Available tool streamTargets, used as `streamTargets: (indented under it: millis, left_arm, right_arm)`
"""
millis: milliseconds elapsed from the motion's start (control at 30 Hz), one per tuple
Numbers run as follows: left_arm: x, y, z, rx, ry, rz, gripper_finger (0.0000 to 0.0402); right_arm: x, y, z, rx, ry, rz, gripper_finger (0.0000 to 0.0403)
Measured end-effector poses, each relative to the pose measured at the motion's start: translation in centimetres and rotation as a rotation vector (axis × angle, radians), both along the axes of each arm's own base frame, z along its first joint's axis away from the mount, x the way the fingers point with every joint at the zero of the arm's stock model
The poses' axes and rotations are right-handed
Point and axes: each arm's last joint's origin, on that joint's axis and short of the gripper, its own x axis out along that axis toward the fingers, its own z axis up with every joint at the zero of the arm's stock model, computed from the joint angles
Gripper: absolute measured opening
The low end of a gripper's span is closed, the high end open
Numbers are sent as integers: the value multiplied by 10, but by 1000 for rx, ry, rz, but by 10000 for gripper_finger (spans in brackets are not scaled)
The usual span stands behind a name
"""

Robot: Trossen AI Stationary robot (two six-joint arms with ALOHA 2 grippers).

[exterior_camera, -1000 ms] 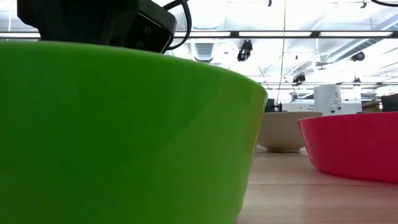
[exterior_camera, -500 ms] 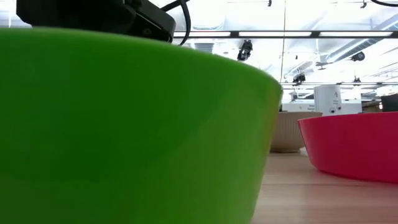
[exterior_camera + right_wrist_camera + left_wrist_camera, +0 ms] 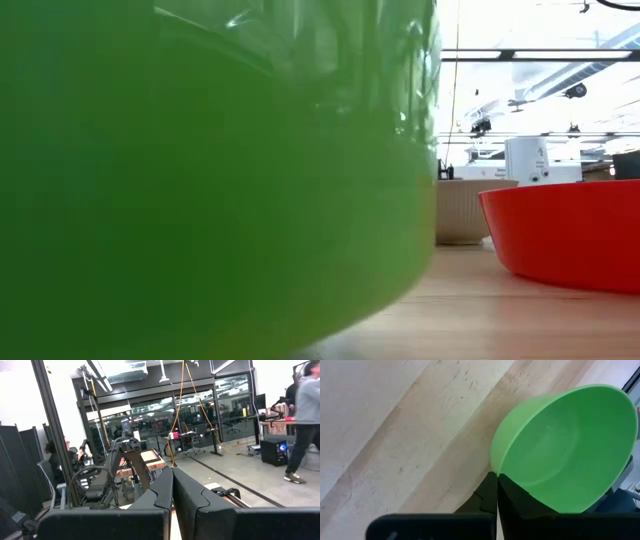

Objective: Nest bowls inside each other
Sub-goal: Stack the green bowl on the green bowl

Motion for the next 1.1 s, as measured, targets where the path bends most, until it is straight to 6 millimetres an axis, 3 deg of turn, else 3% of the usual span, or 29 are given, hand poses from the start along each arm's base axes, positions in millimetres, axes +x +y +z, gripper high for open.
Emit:
streamTargets:
  millis: [267, 633, 1100]
  left_arm:
    - [0, 2, 3, 21, 22, -3, 2]
    - [12, 9, 37, 141, -49, -53, 1]
    - [28, 33, 65, 228, -114, -38, 1]
  right_arm:
    - [0, 0, 0, 0, 0, 0, 8]
    - [0, 0, 0, 2, 0, 0, 8]
    - [0, 0, 0, 0, 0, 0, 8]
